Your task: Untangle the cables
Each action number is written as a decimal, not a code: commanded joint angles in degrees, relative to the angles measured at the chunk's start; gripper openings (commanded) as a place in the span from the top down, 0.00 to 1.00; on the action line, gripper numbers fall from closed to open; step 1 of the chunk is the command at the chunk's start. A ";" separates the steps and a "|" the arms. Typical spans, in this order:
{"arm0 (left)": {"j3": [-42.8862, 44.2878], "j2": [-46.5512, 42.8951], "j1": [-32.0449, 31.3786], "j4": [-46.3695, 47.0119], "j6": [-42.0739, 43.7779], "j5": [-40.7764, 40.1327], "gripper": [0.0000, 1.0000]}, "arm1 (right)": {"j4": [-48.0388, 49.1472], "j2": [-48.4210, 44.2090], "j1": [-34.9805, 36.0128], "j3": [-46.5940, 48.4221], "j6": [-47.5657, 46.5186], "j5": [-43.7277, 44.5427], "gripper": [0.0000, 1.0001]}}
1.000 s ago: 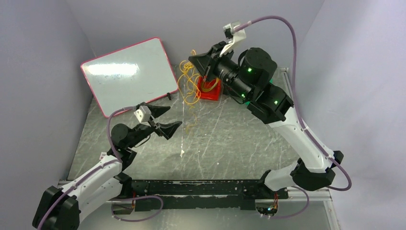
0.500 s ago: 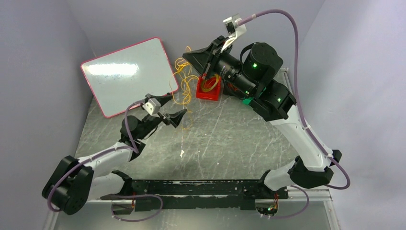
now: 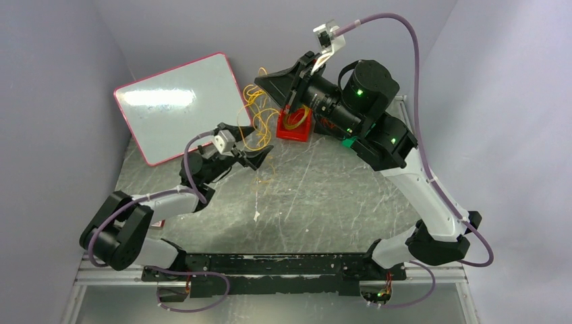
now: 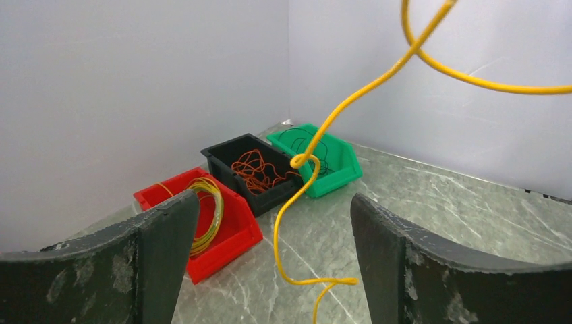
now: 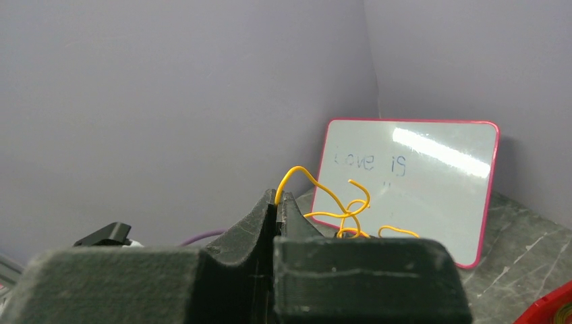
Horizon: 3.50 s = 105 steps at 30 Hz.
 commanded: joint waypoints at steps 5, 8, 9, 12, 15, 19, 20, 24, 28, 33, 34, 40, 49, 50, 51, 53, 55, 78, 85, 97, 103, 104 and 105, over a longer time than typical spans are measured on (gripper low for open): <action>6.29 5.20 -0.54 4.62 -1.25 5.36 0.27 | 1.40 -0.70 0.07 0.79 1.01 -1.60 1.00; 7.32 6.14 -0.54 2.42 -1.52 7.43 0.42 | 1.37 -0.72 0.07 0.99 0.75 -1.09 1.00; 7.27 6.26 -0.54 2.05 -1.75 7.79 0.49 | 1.36 -0.66 0.09 1.04 0.60 -0.96 1.00; 7.17 6.08 -0.53 -0.95 -3.53 5.96 0.81 | 1.48 -0.75 0.11 1.13 -0.07 -0.14 1.00; 7.08 4.58 -0.53 -7.42 -5.66 1.92 0.93 | 0.88 -0.74 0.07 1.95 -2.08 3.45 1.00; 5.09 0.40 -0.46 -17.67 -8.33 -7.73 0.93 | -1.25 -0.72 -0.28 3.99 -7.94 16.56 1.00; 4.46 -1.05 -0.34 -20.64 -9.28 -10.61 0.93 | -1.18 -0.81 -0.62 4.27 -9.75 20.84 1.00; 2.82 -7.59 1.18 -36.24 -16.53 -24.25 0.93 | 1.72 -1.71 -4.44 4.65 -16.01 32.48 1.00; 1.08 -13.83 4.04 -49.50 -22.28 -33.57 0.93 | 5.42 -3.12 -9.80 4.57 -21.27 38.71 1.00; -0.13 -19.82 5.36 -60.72 -25.72 -41.29 0.93 | 7.74 -3.31 -16.60 4.65 -26.79 43.16 1.00; -0.14 -20.63 5.69 -63.07 -26.74 -42.56 0.93 | 8.13 -3.28 -17.57 4.63 -28.10 44.11 1.00; 1.18 -22.38 7.09 -76.56 -32.34 -47.59 0.93 | 17.05 -4.57 -21.97 1.95 -38.95 52.30 1.00; 5.82 -16.20 13.51 -90.36 -37.49 -48.36 0.93 | 34.58 -5.23 -27.62 -2.40 -56.95 59.98 1.00; 6.25 -15.65 14.04 -91.37 -37.81 -48.77 0.93 | 36.10 -5.15 -28.24 -2.42 -58.49 60.31 1.00; 6.48 -15.32 14.55 -92.10 -37.94 -49.01 0.93 | 37.91 -5.13 -28.57 -2.46 -59.87 60.44 1.00; 6.49 -15.41 15.50 -92.45 -37.68 -48.78 0.93 | 39.13 -4.99 -29.24 -1.80 -61.19 60.32 1.00; 6.38 -15.71 16.13 -92.78 -37.70 -49.18 0.93 | 39.05 -4.80 -29.53 -0.73 -61.08 59.47 1.00; 4.55 -13.24 30.13 -93.50 -39.11 -42.90 0.93 | 47.51 -1.24 -34.28 4.40 -70.21 56.71 1.00; 5.77 -16.72 28.71 -87.53 -31.64 -34.09 0.93 | 30.61 -2.01 -34.31 4.55 -56.17 50.03 1.00; 12.89 -21.08 14.35 -81.88 -15.57 -18.72 0.93 | 12.78 -0.91 -34.20 14.89 -37.51 30.73 1.00; 13.80 -17.02 8.09 -80.40 -11.52 -11.11 0.92 | 7.52 0.04 -34.20 15.20 -30.27 19.35 1.00; 14.14 -16.68 7.03 -80.86 -10.92 -10.57 0.92 | 7.03 0.39 -34.17 15.22 -29.22 18.31 1.00; 14.42 -16.37 5.88 -81.47 -10.23 -10.05 0.91 | 6.79 0.54 -34.20 15.07 -28.20 17.22 1.00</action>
